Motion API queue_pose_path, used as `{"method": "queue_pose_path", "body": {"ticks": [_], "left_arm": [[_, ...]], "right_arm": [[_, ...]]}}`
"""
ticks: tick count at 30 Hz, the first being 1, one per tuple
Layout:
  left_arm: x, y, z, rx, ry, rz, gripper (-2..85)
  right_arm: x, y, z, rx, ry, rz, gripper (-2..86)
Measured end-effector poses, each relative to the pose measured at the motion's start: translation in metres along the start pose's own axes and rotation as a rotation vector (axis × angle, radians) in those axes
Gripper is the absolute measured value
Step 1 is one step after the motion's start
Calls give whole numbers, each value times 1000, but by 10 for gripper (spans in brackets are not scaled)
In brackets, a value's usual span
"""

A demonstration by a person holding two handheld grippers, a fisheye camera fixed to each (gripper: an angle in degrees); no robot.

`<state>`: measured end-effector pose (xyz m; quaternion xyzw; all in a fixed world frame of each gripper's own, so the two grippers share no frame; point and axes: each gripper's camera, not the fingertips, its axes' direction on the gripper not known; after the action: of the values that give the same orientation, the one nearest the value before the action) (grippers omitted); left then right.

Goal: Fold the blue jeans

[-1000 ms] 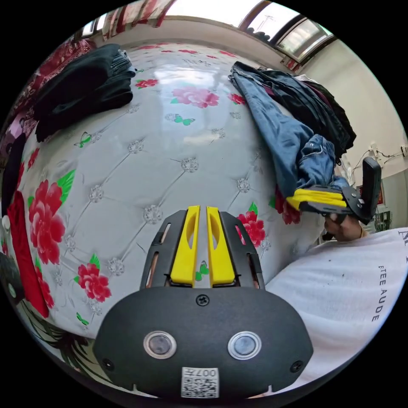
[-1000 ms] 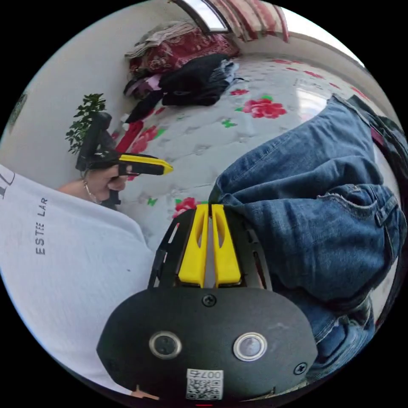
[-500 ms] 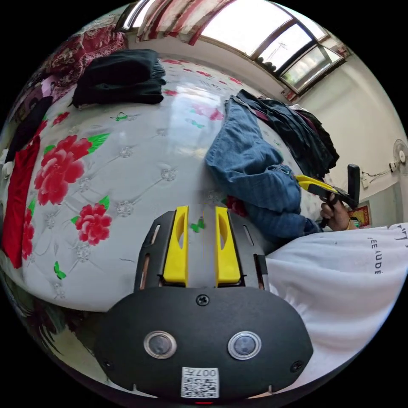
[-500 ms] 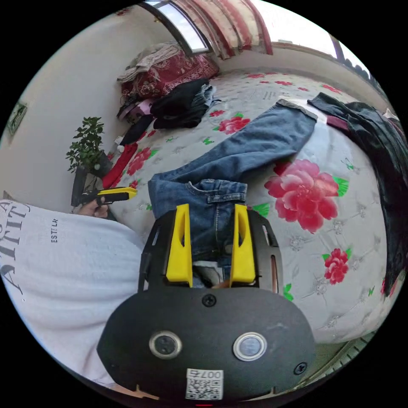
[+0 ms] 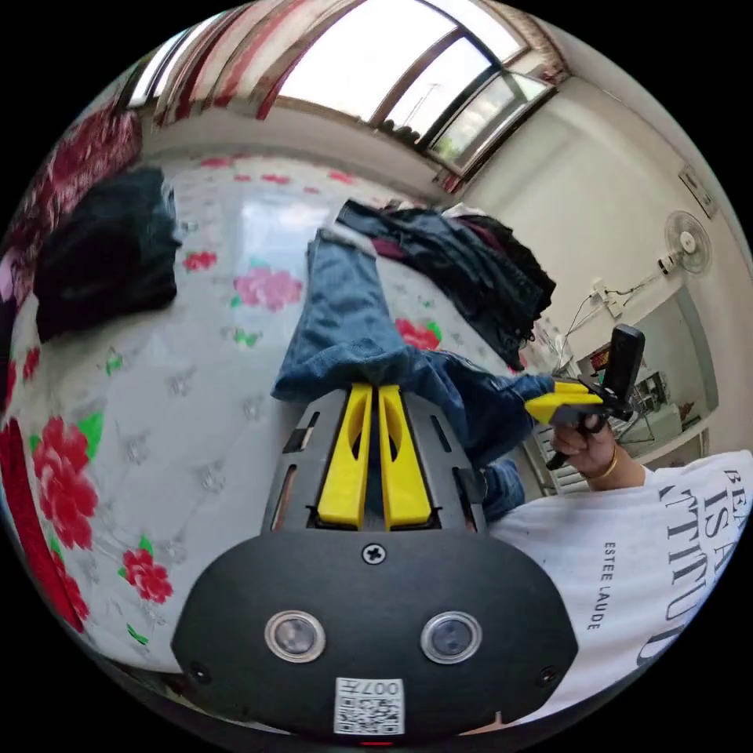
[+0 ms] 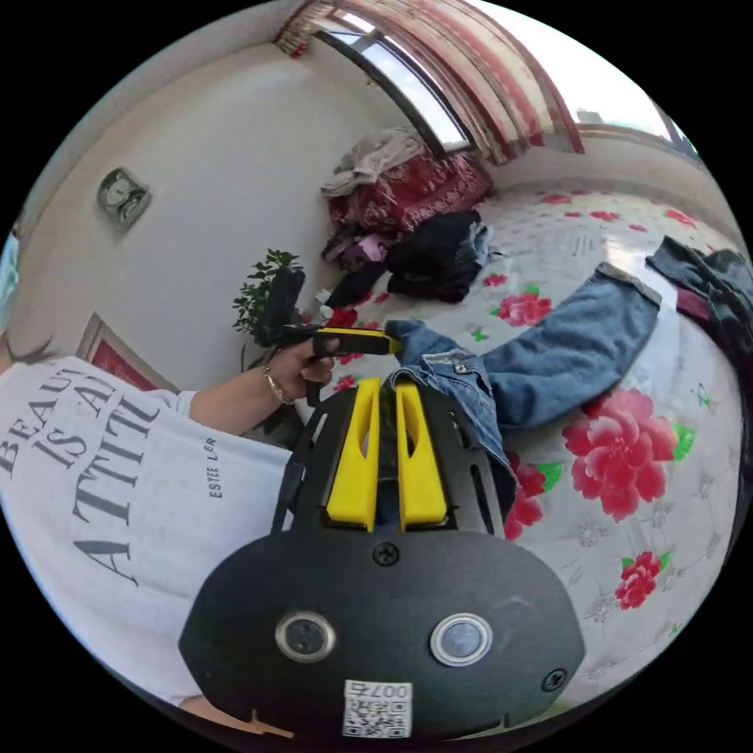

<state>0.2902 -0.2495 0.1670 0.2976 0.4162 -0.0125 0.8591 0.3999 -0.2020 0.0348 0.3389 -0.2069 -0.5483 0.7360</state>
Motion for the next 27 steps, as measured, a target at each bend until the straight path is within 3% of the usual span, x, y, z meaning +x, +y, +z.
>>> {"method": "queue_pose_path", "body": {"ticks": [3, 7, 10, 13, 16, 20, 23, 27], "left_arm": [[33, -48, -69, 183, 21, 147, -9], [74, -71, -129, 246, 142, 381, -8], [99, -49, -147, 158, 87, 553, -4], [86, -11, -113, -76, -48, 470, 12], [54, 53, -78, -190, -262, 219, 44], [34, 144, -98, -55, -414, -207, 66], [48, 171, -107, -14, -393, -275, 84], [72, 156, -52, -152, -209, -230, 146]], "right_arm": [[-73, -26, -19, 44, -140, -269, 12], [-153, -46, 7, 46, -191, -461, 19], [-193, -43, 27, 21, -131, -629, 40], [-183, -34, 54, -214, -184, -653, 70], [-119, -18, 59, -306, -163, -445, 81], [10, 4, 20, -234, -9, 6, 88], [84, 4, -7, -162, 60, 240, 94], [156, -21, -13, -75, 108, 425, 102]]}}
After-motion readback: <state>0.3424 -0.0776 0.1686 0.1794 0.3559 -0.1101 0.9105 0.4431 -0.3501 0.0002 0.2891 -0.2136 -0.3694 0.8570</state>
